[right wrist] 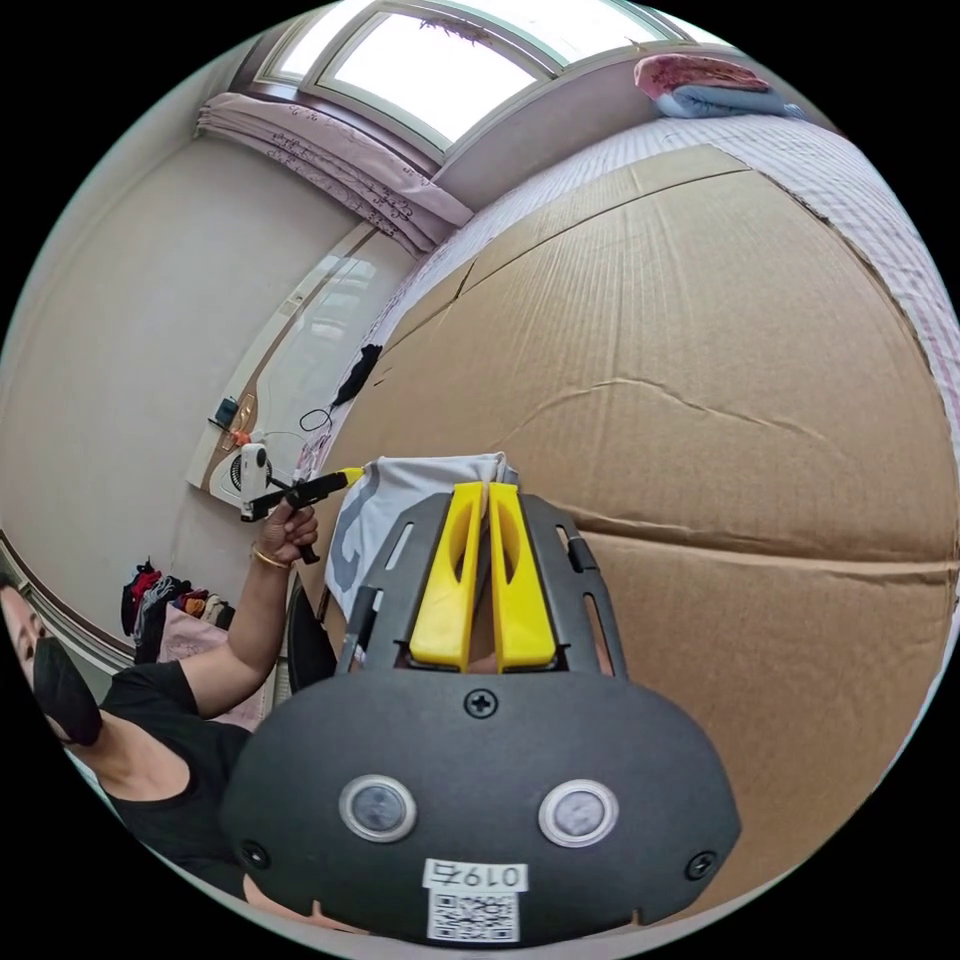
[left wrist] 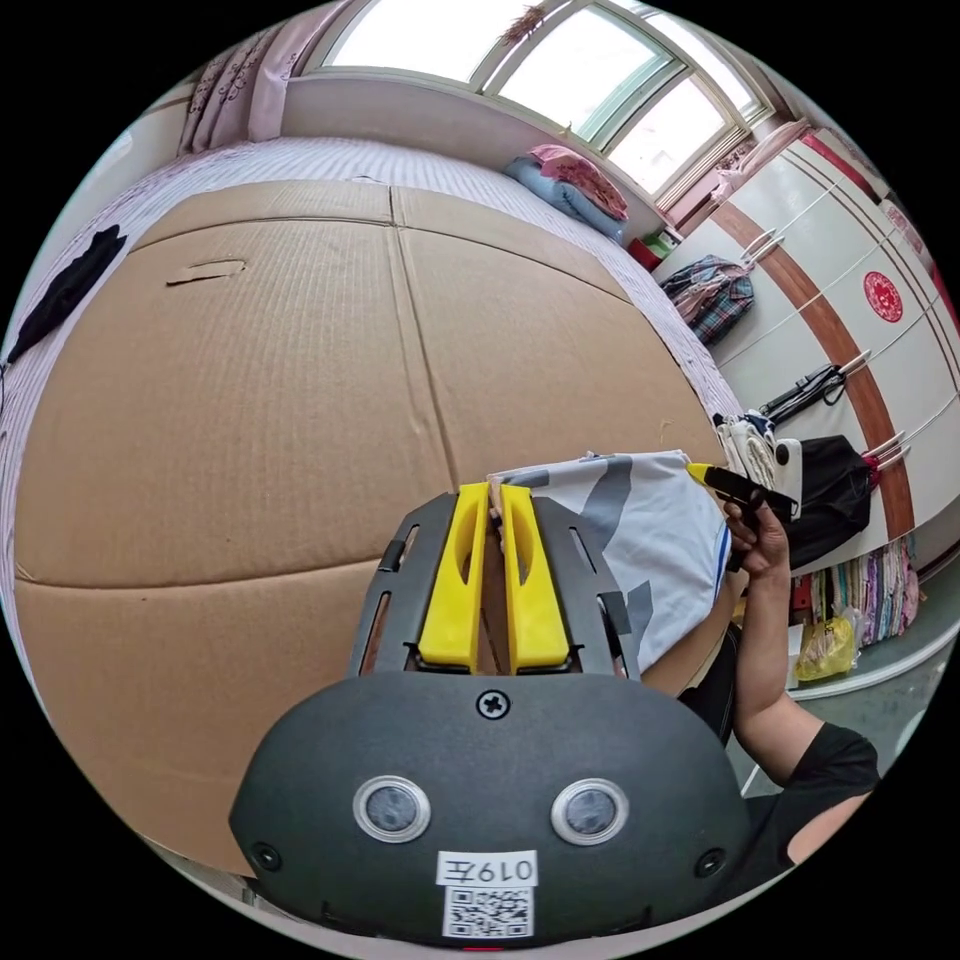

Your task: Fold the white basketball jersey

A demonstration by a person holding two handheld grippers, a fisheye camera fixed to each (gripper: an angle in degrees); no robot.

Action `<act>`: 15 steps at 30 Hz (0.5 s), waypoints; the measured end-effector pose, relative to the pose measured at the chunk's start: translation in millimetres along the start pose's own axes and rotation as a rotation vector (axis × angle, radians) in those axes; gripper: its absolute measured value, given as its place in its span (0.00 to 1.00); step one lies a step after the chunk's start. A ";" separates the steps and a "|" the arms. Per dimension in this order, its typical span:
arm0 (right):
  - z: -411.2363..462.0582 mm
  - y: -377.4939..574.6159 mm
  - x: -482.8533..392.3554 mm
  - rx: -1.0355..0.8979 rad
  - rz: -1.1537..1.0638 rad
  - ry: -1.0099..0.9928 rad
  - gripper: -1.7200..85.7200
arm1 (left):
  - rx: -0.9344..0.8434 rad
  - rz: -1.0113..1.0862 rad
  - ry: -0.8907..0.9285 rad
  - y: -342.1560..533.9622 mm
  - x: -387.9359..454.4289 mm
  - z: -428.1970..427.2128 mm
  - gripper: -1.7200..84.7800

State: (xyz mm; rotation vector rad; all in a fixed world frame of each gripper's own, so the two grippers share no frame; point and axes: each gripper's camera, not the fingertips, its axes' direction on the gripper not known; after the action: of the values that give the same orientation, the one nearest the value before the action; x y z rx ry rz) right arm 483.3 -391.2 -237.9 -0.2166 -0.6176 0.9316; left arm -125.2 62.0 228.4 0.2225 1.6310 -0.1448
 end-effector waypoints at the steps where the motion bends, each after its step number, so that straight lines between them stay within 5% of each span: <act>1: -3.6 -2.0 -2.2 0.003 0.004 -0.004 0.03 | 0.001 0.002 0.005 -0.1 -1.7 -0.6 0.04; 15: -84.0 -22.2 -35.1 -0.054 -0.041 -0.002 0.10 | 0.042 -0.080 0.205 58.2 -30.3 -43.8 0.08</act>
State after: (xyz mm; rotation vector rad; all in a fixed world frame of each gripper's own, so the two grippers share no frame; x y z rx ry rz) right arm 532.0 -425.3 -310.2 -0.2508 -0.6478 0.8765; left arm -152.5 126.9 264.2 0.2099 1.8426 -0.2235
